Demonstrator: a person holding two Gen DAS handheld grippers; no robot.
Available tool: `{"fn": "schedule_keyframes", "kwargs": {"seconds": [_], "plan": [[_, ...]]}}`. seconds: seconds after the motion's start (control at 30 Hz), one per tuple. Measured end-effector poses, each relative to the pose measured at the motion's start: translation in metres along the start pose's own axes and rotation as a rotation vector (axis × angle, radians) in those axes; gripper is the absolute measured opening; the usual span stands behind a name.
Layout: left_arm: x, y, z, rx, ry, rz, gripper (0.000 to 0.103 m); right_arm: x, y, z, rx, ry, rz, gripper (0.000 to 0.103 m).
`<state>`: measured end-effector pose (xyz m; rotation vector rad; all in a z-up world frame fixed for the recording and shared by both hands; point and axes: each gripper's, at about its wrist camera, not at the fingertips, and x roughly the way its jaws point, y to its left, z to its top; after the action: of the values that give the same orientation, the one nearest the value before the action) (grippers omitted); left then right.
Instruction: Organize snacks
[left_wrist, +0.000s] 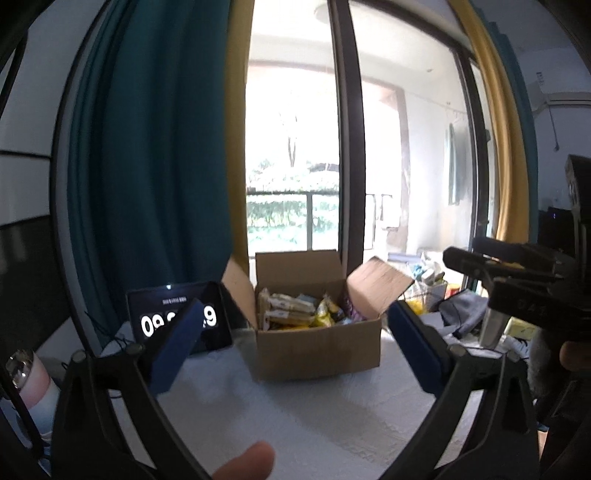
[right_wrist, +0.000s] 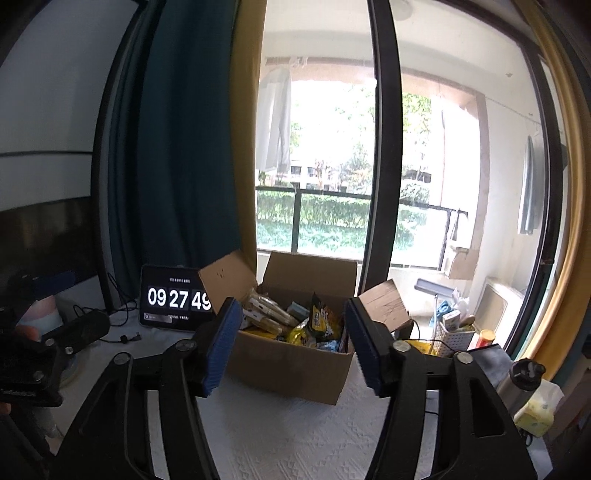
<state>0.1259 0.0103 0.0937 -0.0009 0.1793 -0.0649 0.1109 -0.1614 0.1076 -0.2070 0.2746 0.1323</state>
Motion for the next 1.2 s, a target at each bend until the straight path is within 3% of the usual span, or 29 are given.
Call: {"fn": "schedule_keyframes", "kwargs": {"seconds": [0.5, 1.2], "plan": [[-0.032, -0.004, 0.014, 0.011, -0.139, 0.129, 0.101, -0.038, 0.001, 0.009, -0.001, -0.083, 0.005, 0.074], [-0.027, 0.002, 0.012, -0.035, -0.126, 0.104, 0.101, -0.037, -0.005, 0.004, 0.012, -0.056, -0.004, 0.075]]}}
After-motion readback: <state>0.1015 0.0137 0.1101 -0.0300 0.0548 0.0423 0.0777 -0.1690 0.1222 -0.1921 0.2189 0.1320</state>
